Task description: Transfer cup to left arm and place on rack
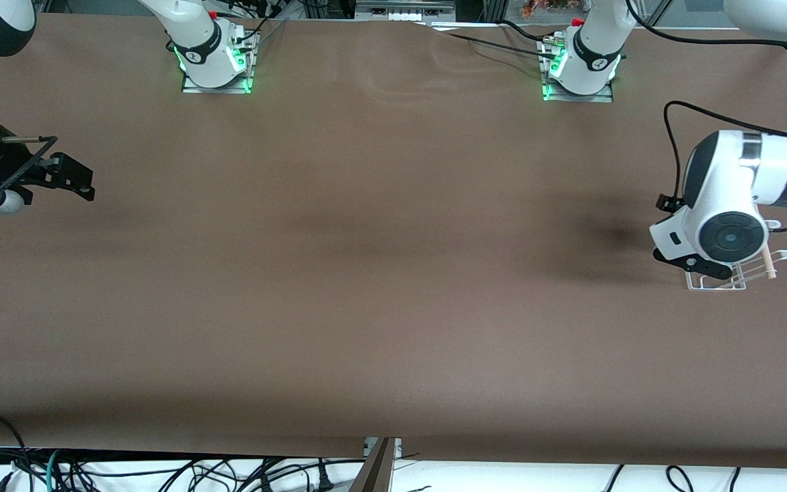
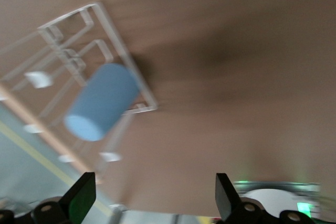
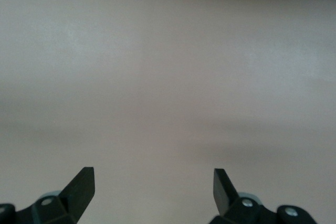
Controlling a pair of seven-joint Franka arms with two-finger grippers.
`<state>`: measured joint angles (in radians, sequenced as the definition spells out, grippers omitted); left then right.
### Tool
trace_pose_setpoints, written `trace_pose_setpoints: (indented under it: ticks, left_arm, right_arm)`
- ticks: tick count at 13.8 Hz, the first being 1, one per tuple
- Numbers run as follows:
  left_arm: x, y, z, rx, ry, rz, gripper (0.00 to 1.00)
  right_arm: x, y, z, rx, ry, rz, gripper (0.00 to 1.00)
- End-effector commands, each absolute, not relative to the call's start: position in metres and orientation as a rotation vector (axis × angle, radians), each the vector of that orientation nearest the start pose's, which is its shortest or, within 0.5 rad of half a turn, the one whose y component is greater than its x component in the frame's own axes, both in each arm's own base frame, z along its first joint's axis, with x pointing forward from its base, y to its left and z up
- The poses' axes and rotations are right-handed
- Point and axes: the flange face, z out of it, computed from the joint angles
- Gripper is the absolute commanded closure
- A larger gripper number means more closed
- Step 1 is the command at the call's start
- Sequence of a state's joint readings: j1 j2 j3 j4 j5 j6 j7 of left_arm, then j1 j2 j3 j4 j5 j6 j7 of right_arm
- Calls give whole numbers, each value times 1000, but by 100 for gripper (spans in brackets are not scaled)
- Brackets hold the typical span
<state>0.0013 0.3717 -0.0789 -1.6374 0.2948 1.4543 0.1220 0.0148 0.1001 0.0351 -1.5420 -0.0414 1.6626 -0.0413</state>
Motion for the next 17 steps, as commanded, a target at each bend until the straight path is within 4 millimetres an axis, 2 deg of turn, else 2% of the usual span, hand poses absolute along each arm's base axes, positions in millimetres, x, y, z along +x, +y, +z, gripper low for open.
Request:
trace_pose_setpoints:
  ticks: [1,2,4,6,8,10,11,13,14,15,17]
  left_arm:
    - [608,-26,429,-2954,89,686,0]
    - [610,-30,455,-2997,38,615,0]
    - [612,-33,511,-3041,43,473,0]
    - [608,-35,550,-3068,51,383,0]
    - [609,-31,572,-3120,29,319,0]
    - [612,-15,579,-3150,-36,246,0]
    - [603,-11,594,-3157,-32,164,0]
    - [559,-17,590,-3136,-17,65,0]
    - [544,-22,576,-3129,-4,19,0]
    - [540,-23,568,-3135,-3,5,0]
    - [542,-19,562,-3144,-17,24,0]
  right_arm:
    - [594,22,593,-3183,-164,-39,0]
    - [595,22,592,-3183,-164,-37,0]
    - [595,22,592,-3183,-164,-37,0]
    - [595,22,592,-3182,-162,-37,0]
    - [595,22,593,-3179,-156,-39,0]
    - [595,22,593,-3163,-149,-39,0]
    - [595,22,593,-3163,-149,-39,0]
    - [595,22,593,-3163,-146,-37,0]
    - [595,22,593,-3163,-148,-39,0]
    - [595,22,593,-3163,-149,-39,0]
    - [595,22,593,-3164,-146,-37,0]
